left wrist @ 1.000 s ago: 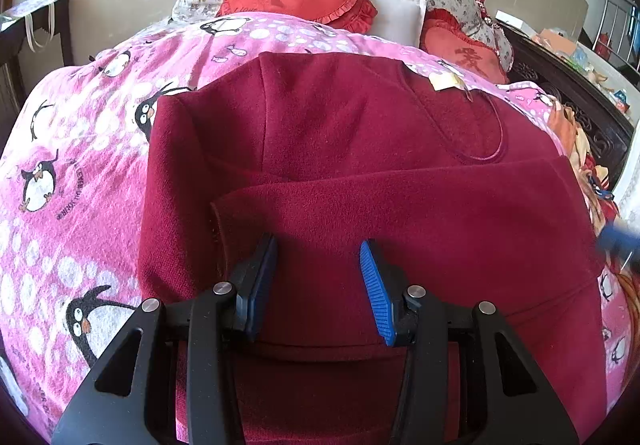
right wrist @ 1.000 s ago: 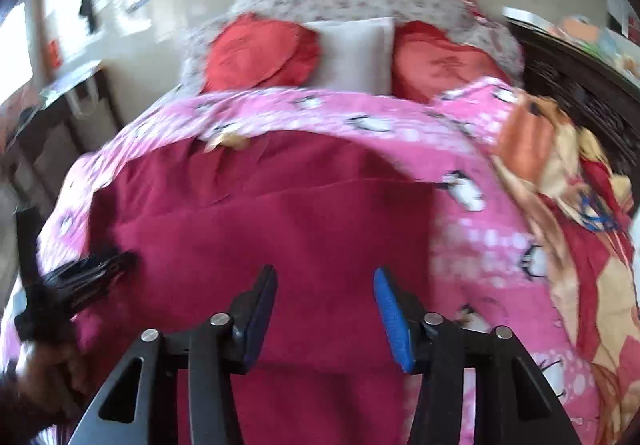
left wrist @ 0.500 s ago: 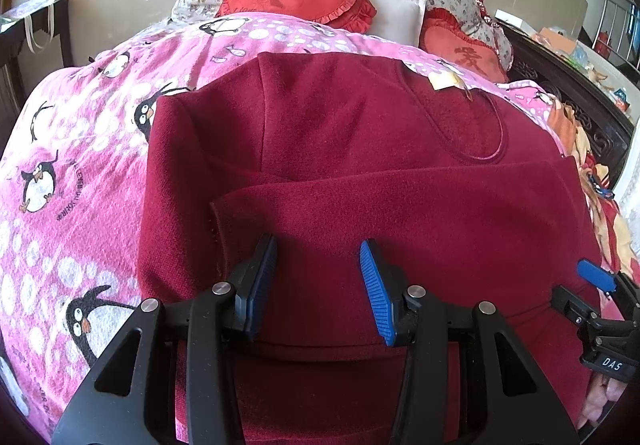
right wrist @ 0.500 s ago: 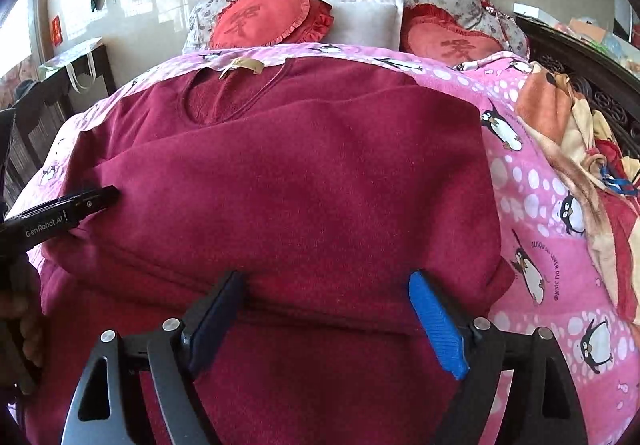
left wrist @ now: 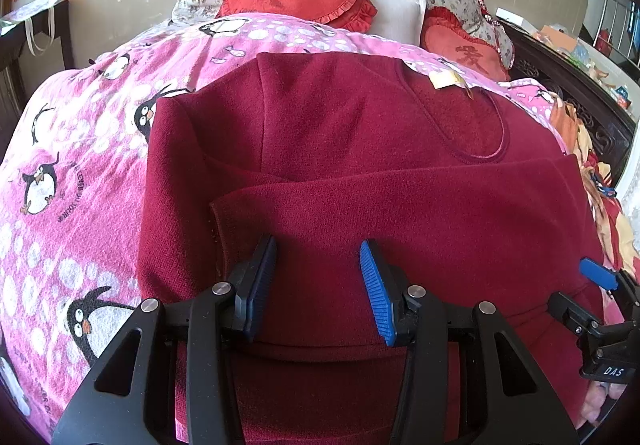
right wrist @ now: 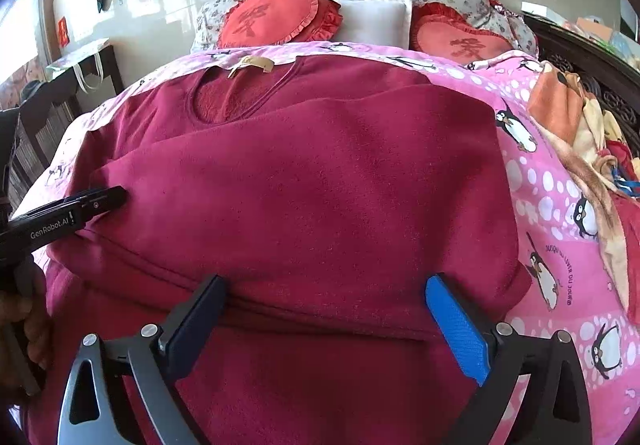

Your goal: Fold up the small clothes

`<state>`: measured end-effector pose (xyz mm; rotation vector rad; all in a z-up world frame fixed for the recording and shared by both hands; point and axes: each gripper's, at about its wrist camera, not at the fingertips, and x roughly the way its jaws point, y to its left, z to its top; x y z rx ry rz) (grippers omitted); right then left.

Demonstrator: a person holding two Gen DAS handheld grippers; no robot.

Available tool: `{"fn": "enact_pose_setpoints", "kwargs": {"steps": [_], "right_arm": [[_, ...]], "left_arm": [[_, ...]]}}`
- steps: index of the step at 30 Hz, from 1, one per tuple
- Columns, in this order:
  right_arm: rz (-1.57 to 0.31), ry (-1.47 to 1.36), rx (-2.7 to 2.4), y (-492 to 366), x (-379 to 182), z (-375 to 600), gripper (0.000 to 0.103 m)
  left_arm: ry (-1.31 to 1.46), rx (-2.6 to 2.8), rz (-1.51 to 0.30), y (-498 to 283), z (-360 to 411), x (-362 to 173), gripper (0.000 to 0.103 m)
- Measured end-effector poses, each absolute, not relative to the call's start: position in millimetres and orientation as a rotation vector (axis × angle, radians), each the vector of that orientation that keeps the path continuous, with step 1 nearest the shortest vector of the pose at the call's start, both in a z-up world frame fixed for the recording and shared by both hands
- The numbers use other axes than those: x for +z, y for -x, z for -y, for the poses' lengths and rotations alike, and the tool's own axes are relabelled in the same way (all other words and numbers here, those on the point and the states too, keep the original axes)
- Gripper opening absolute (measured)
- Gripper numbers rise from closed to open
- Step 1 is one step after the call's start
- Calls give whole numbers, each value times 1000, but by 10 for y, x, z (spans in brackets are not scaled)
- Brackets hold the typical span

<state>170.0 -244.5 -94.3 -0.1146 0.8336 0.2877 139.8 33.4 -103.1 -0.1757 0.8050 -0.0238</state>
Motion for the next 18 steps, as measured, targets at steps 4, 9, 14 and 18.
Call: {"fn": "enact_pose_setpoints", "kwargs": {"steps": [4,9,14,18], "right_arm": [[-833,114,289,-1695,-935,2439,101],[-833,116,288,-1693,-938,2443,101],[-834,111,293,-1690,-934,2452,101],[-832,107,296,-1687,-931,2463,101]], "left_arm": [[175,-24,-805,-1398,-334,-1031,44],[160,-16,-809,-1423,-301,-1032,44],[147,-8,-812,-1455,-281,-1040,44],[145,-6,-812,-1469,-268,-1041,44]]}}
